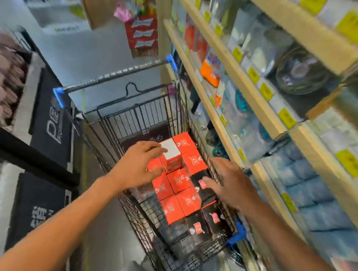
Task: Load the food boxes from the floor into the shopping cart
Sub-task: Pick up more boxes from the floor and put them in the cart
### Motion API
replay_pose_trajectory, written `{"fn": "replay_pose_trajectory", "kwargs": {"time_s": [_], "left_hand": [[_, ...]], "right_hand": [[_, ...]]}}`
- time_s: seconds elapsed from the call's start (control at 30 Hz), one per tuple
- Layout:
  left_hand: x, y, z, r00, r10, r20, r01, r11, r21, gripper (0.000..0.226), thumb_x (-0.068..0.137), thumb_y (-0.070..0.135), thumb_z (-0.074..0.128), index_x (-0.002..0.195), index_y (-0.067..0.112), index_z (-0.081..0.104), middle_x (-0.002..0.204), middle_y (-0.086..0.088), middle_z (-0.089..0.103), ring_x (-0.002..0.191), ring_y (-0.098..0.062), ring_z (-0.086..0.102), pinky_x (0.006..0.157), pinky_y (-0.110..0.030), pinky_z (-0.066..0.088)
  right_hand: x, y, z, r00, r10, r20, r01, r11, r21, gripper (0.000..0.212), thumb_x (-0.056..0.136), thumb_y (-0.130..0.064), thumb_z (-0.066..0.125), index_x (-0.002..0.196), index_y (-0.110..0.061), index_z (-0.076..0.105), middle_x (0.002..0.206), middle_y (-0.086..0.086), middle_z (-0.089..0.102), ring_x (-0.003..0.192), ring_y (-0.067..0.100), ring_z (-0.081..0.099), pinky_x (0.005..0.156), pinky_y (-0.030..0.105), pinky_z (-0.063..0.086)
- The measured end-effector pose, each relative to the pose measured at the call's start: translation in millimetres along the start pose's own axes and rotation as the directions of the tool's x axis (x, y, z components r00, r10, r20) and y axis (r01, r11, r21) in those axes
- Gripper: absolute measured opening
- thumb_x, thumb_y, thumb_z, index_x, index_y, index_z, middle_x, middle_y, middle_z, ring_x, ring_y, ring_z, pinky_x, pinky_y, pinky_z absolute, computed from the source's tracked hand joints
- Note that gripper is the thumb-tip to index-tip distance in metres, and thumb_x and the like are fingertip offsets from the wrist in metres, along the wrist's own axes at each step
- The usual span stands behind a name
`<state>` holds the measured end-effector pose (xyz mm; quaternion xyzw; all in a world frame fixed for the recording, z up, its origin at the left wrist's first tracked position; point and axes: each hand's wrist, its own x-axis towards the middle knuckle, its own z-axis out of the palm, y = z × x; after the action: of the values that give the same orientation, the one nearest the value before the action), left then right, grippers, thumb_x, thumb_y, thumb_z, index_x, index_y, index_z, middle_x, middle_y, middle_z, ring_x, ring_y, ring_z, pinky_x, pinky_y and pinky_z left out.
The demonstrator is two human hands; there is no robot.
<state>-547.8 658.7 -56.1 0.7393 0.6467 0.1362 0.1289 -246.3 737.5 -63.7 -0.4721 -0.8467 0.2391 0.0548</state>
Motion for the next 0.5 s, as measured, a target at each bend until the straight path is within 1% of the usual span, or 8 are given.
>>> {"fn": "replay_pose_trajectory", "kwargs": {"time_s": [0.07,0.1,0.2,0.27,0.33,0.4,0.47,0.5], "left_hand": [[6,3,-17,0.995,0.104,-0.012,-0.103,0.993,0.050,0.055,0.085,0.050,0.060,0.128,0.017,0.067,0.131,-0.008,0.064,0.119,-0.030,0.061,0.104,-0.045,0.047],[9,5,-26,0.988,0.152,-0.008,-0.151,0.986,0.070,0.054,0.086,0.051,0.059,0.127,0.017,0.068,0.130,-0.008,0.065,0.118,-0.030,0.061,0.103,-0.045,0.047],[16,10,-45,0.969,0.234,0.082,-0.243,0.960,0.140,0.064,0.092,0.063,0.046,0.135,0.018,0.063,0.136,-0.008,0.063,0.123,-0.032,0.058,0.107,-0.049,0.044],[21,14,-52,0.950,0.273,0.154,-0.298,0.938,0.175,0.073,0.093,0.072,0.034,0.140,0.022,0.059,0.143,-0.007,0.058,0.129,-0.035,0.053,0.110,-0.053,0.039],[24,24,-54,0.926,0.317,0.204,-0.352,0.920,0.172,0.078,0.093,0.078,0.026,0.141,0.026,0.059,0.147,-0.006,0.055,0.133,-0.037,0.050,0.112,-0.056,0.036],[27,44,-54,0.897,0.359,0.257,-0.405,0.901,0.154,0.087,0.091,0.084,0.016,0.139,0.027,0.061,0.147,-0.006,0.055,0.136,-0.039,0.047,0.113,-0.061,0.033],[27,72,-50,0.871,0.394,0.295,-0.448,0.883,0.141,0.097,0.085,0.088,0.005,0.140,0.029,0.059,0.150,-0.005,0.052,0.143,-0.039,0.038,0.118,-0.064,0.021],[27,87,-47,0.855,0.417,0.307,-0.474,0.870,0.139,0.103,0.080,0.091,0.000,0.143,0.032,0.055,0.154,-0.003,0.047,0.147,-0.037,0.031,0.121,-0.061,0.013]], "right_hand": [[-14,-6,-10,0.999,0.017,-0.037,-0.019,0.998,-0.053,0.074,0.091,-0.072,0.045,0.151,-0.030,0.041,0.154,-0.006,0.045,0.141,0.018,0.040,0.117,0.037,0.032],[-22,-11,-16,0.998,0.050,-0.049,-0.053,0.996,-0.074,0.073,0.092,-0.073,0.041,0.152,-0.033,0.038,0.157,-0.009,0.040,0.144,0.016,0.036,0.118,0.036,0.027],[-44,-23,-31,0.987,0.151,-0.053,-0.157,0.980,-0.119,0.074,0.093,-0.077,0.032,0.156,-0.039,0.028,0.163,-0.013,0.028,0.150,0.013,0.022,0.122,0.035,0.014],[-62,-32,-41,0.977,0.187,-0.106,-0.200,0.971,-0.129,0.077,0.092,-0.080,0.028,0.155,-0.035,0.033,0.162,-0.011,0.031,0.150,0.012,0.024,0.123,0.034,0.015],[-87,-38,-46,0.960,0.211,-0.185,-0.236,0.964,-0.125,0.080,0.090,-0.083,0.026,0.151,-0.033,0.041,0.158,-0.009,0.039,0.146,0.012,0.031,0.122,0.039,0.024],[-119,-41,-49,0.940,0.247,-0.236,-0.278,0.955,-0.107,0.074,0.093,-0.080,0.033,0.149,-0.033,0.044,0.155,-0.009,0.043,0.144,0.013,0.036,0.119,0.041,0.029],[-155,-46,-52,0.916,0.291,-0.276,-0.329,0.939,-0.103,0.070,0.095,-0.075,0.040,0.150,-0.032,0.045,0.154,-0.006,0.044,0.144,0.016,0.036,0.119,0.038,0.025],[-174,-49,-54,0.897,0.331,-0.292,-0.371,0.924,-0.090,0.071,0.094,-0.075,0.040,0.150,-0.031,0.044,0.155,-0.005,0.044,0.144,0.017,0.035,0.119,0.036,0.022]]}}
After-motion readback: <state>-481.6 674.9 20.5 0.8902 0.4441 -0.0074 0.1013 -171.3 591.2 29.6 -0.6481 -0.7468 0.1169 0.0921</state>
